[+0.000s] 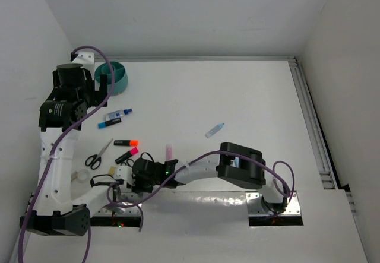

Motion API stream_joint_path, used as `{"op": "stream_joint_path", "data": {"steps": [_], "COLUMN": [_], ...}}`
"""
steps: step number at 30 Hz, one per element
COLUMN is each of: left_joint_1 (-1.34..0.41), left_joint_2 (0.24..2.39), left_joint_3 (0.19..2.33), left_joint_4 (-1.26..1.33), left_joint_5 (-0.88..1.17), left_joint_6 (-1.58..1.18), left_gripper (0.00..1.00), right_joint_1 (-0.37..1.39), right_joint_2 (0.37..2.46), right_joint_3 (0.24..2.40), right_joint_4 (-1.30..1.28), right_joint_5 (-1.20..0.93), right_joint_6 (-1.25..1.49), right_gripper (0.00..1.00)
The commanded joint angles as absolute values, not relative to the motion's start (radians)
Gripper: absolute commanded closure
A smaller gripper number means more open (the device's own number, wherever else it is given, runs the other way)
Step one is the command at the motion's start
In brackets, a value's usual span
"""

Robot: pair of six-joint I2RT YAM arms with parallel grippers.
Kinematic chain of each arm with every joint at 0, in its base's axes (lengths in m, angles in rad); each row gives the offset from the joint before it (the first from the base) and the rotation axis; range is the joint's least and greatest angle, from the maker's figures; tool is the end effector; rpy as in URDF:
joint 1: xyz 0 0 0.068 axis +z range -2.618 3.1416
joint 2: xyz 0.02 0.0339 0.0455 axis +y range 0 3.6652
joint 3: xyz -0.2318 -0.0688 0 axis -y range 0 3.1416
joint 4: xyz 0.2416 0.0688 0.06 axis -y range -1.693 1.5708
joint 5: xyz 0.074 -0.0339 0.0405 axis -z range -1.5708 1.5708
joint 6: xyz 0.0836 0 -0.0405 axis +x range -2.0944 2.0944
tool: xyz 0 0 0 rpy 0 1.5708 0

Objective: Sort the stationery into containers
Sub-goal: Move the pen cap to the corner of the board.

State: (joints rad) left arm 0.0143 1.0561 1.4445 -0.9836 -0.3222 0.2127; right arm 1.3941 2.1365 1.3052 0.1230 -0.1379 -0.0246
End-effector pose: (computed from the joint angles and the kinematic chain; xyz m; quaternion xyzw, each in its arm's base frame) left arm 0.2333 0.0298 0.3763 0.0115 0.8751 0.1932 0.4436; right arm 0.0714 0.4652 0.0691 -0.6122 0.6689 0.3122 0.2834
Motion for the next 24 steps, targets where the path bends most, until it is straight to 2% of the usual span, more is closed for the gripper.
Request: {"op": "stream_joint_path", "data": {"steps": [1, 9, 18, 21, 22, 24], "left_joint_1": [0.023, 0.025, 0.025, 0.023, 0.025, 0.026], "left_joint_2": [1.054, 1.066, 1.085, 1.085, 1.085, 1.085], "left_joint_3": [1.471, 1.459, 1.476, 1.473, 1.474, 1.471], "left_joint_4": [-0.946, -0.957, -0.953, -0.954, -0.954, -0.953], "left_joint_5": [-0.308, -0.19, -0.186, -0.19, -0.189, -0.189], "left_joint_6": [0.219, 0.232, 0.233, 0.238, 0.238, 0.238], "left_gripper": [0.0, 0.0, 0.0, 0.0, 0.0, 0.0], "right_joint_1": [1.379, 1.287, 1.279, 1.276, 1.276, 1.276], "right_joint_2": [2.126, 1.938, 1.902, 1.899, 1.898, 1.894], "right_joint_3": [1.249, 1.065, 1.031, 1.016, 1.011, 1.011], "right_joint_4": [-0.038, 0.158, 0.109, 0.107, 0.11, 0.115], "right_joint_5": [-0.106, -0.084, 0.044, 0.045, 0.038, 0.029], "right_joint_6": [0.026, 0.213, 0.245, 0.258, 0.262, 0.262], "right_gripper": [1.0, 1.0, 1.0, 0.86, 0.77, 0.73]}}
